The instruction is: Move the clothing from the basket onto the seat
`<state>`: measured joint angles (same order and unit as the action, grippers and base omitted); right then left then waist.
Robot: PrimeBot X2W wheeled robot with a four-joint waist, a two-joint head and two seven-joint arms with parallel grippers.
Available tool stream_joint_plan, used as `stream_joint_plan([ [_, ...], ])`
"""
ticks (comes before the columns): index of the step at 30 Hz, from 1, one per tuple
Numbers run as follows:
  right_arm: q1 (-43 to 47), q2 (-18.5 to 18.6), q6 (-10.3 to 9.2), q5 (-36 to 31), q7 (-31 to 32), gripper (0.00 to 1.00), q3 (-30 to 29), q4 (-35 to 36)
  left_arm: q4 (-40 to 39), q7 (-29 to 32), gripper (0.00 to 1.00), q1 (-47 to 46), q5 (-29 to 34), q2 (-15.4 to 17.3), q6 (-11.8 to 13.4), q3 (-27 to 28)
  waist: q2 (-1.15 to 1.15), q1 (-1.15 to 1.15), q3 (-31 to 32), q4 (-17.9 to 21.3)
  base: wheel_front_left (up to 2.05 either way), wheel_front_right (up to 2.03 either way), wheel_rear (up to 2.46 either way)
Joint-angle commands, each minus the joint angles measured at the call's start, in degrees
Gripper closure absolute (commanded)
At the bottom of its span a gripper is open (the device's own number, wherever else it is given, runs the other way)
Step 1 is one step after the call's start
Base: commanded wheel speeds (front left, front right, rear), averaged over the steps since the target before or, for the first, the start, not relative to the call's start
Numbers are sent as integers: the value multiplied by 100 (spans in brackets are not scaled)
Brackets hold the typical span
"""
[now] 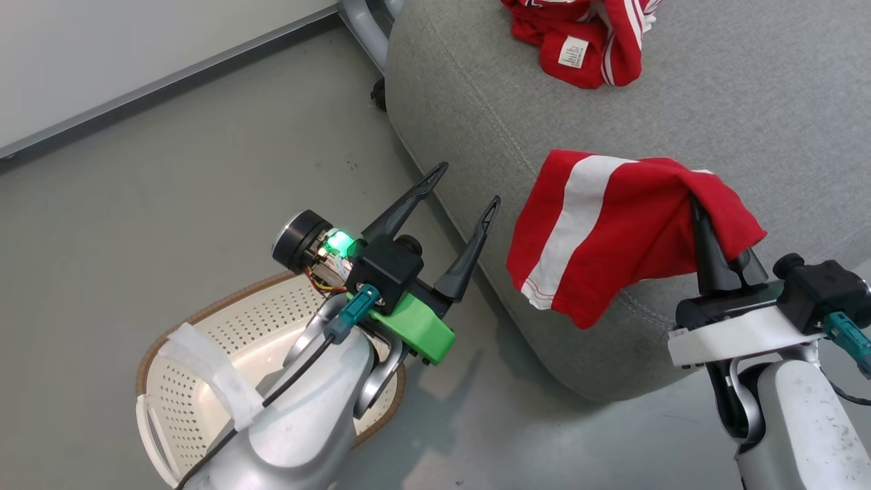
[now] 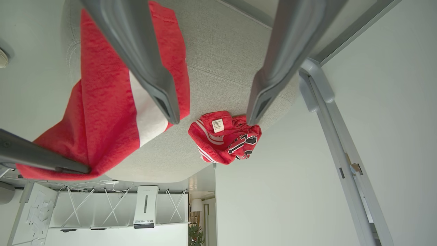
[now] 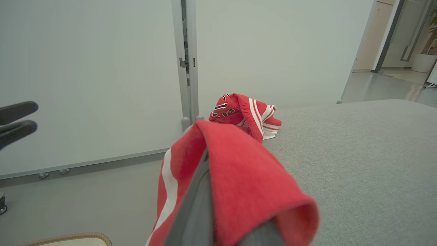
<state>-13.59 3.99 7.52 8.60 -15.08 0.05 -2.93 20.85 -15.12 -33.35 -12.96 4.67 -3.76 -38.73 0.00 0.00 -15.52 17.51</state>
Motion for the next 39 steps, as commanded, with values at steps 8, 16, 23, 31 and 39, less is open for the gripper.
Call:
stream_joint_plan([
  [8, -518, -2, -5, 76, -13, 100, -203, 110, -76, -4, 0, 168, 91, 162, 22, 171, 0, 0, -190, 93, 0, 0, 0],
  [16, -1766, 315, -5, 81, -13, 100, -567, 214, -226, -4, 0, -37, 157, 280, 47, 311, 0, 0, -727, -78, 0, 0, 0],
  [23, -3191, 777, -5, 56, -13, 100, -887, 217, -312, -4, 0, -291, 261, 407, 66, 390, 0, 0, -1441, -241, 0, 0, 0],
  [31, -4866, 1452, -6, 23, -12, 100, -1198, -233, -358, -4, 0, -676, 401, 445, 34, 365, 0, 0, -2240, -415, 0, 0, 0],
  [39, -6041, 1993, -6, 61, -12, 100, -1279, -1452, -373, -4, 0, -924, 475, 425, 28, 337, 0, 0, -2805, -605, 0, 0, 0],
])
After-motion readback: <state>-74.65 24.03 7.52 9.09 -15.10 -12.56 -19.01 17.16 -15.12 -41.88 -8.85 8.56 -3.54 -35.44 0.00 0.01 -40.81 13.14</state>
